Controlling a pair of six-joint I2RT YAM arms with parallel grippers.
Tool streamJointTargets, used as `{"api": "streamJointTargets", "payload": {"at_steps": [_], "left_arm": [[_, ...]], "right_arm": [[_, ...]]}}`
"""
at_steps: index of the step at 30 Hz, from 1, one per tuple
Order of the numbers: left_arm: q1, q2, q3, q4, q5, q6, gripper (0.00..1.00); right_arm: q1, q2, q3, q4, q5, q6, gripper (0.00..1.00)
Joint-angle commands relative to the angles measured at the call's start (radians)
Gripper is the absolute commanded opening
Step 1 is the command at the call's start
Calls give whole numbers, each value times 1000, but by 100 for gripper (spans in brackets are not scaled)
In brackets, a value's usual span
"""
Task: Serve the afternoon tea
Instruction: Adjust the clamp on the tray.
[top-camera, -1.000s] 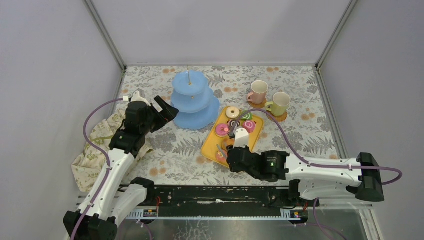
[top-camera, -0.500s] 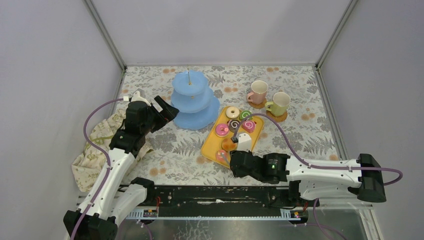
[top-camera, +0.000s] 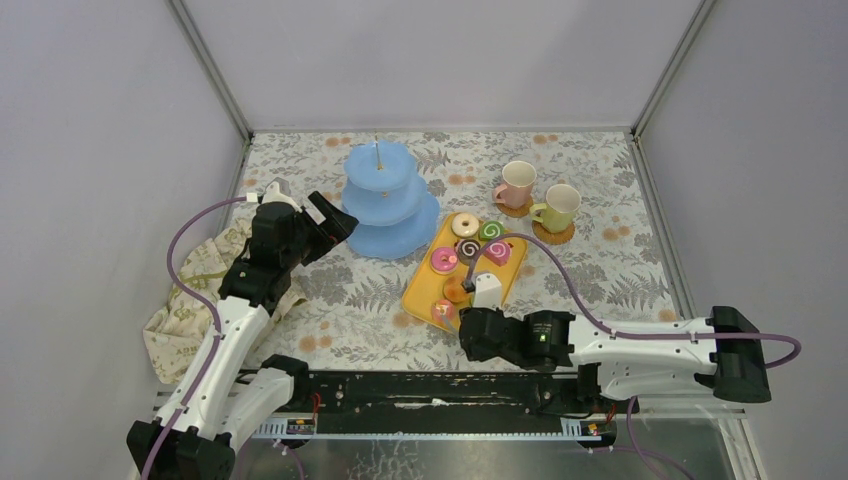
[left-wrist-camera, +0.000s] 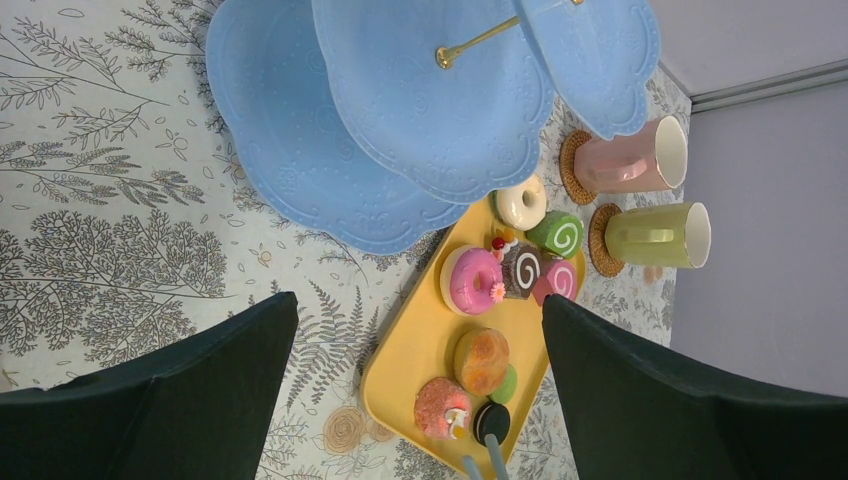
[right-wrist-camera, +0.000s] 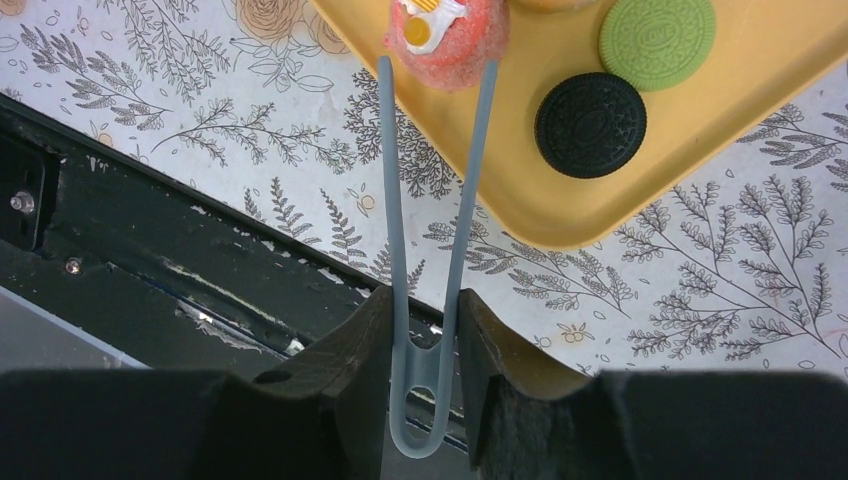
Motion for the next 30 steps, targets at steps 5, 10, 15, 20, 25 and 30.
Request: {"api": "streamJointTargets", "payload": {"at_steps": [5, 10, 15, 20, 25, 30], "left_arm": [[-5, -16, 17, 53, 6, 0, 100], [-5, -16, 15, 56, 7, -1, 100], [-5, -11, 10, 59, 11, 0, 100], [-5, -2, 18, 65, 12, -2, 100], [-6, -1, 14, 69, 14, -4, 100], [-6, -3, 7, 71, 14, -2, 100]], "right_arm": [[9, 52, -3, 75, -13, 15, 35], [9, 86, 7, 67, -2, 18, 35], [9, 103, 14, 63, 5, 24, 36], [9, 130, 31, 63, 13, 18, 36], [9, 162, 47, 68, 25, 11, 37], [9, 190, 65, 77, 31, 3, 38]]}}
